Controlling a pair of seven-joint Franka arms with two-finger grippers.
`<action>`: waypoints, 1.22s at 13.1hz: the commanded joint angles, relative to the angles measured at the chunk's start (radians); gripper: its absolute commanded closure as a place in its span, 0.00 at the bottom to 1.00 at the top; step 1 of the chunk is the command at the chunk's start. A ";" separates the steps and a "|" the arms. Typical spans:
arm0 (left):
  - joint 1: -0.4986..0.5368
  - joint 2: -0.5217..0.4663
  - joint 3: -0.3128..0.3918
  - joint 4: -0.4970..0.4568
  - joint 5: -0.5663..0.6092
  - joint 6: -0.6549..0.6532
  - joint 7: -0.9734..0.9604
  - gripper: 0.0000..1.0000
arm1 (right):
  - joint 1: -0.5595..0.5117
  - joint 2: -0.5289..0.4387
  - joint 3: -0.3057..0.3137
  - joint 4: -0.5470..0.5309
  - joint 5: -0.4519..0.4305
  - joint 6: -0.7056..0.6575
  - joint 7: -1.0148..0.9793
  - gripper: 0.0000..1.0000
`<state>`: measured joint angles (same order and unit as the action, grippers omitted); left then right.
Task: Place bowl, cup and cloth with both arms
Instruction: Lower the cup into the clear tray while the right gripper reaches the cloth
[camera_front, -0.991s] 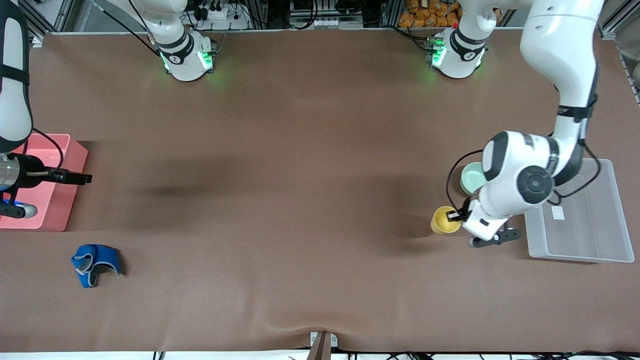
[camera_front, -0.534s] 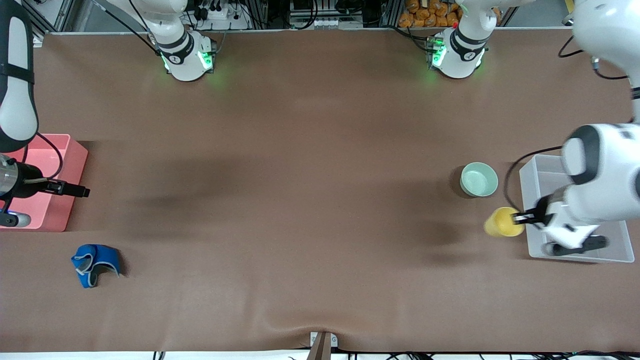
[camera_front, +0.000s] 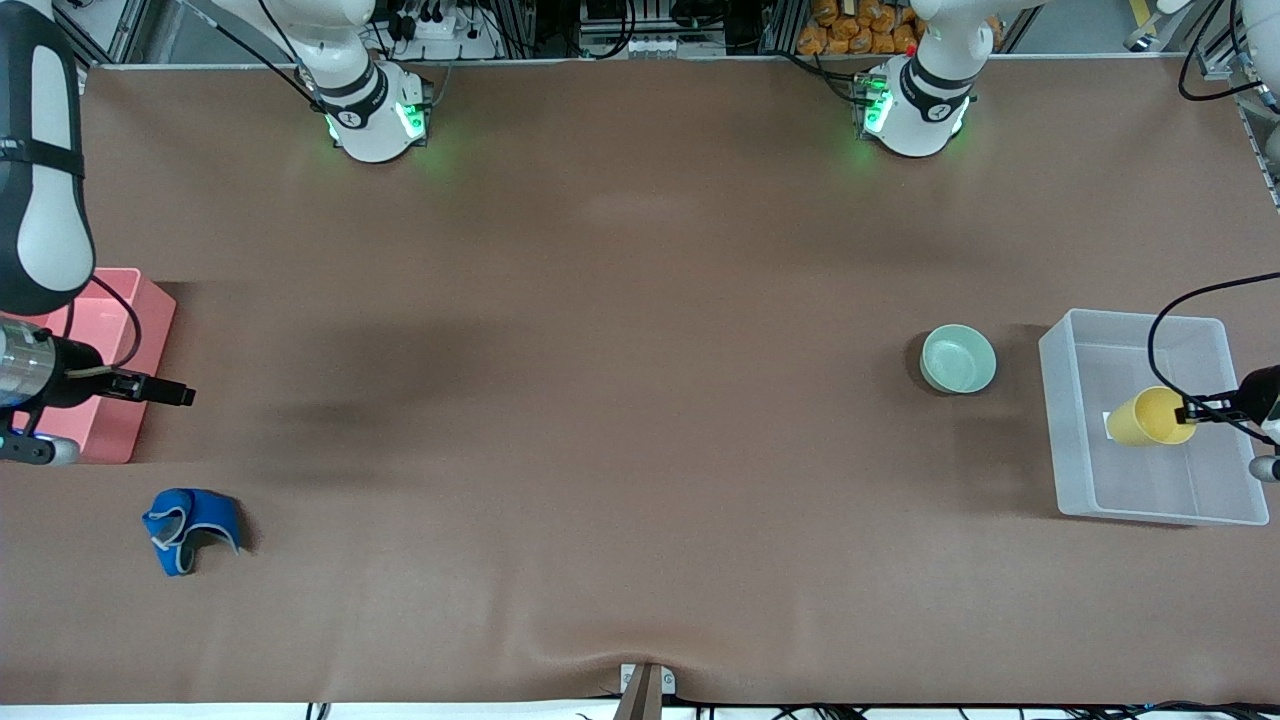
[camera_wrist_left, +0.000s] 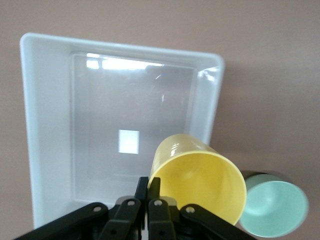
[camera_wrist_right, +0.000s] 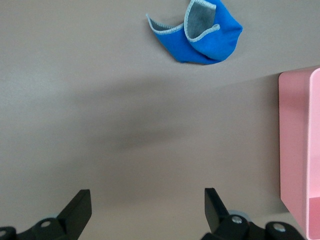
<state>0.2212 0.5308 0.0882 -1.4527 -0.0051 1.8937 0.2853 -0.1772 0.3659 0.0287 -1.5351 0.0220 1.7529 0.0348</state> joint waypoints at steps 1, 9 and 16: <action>0.009 0.064 0.001 0.021 0.007 0.071 0.037 1.00 | 0.002 0.037 -0.003 0.021 0.019 -0.004 0.011 0.00; 0.041 0.162 -0.004 0.017 -0.125 0.223 0.095 1.00 | -0.034 0.110 -0.007 0.023 0.036 0.102 0.059 0.00; 0.027 0.230 -0.004 0.018 -0.148 0.326 0.109 1.00 | -0.119 0.237 -0.010 0.035 0.081 0.367 0.074 0.00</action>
<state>0.2515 0.7301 0.0808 -1.4522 -0.1284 2.1935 0.3809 -0.2581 0.5458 0.0077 -1.5353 0.0977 2.0545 0.1128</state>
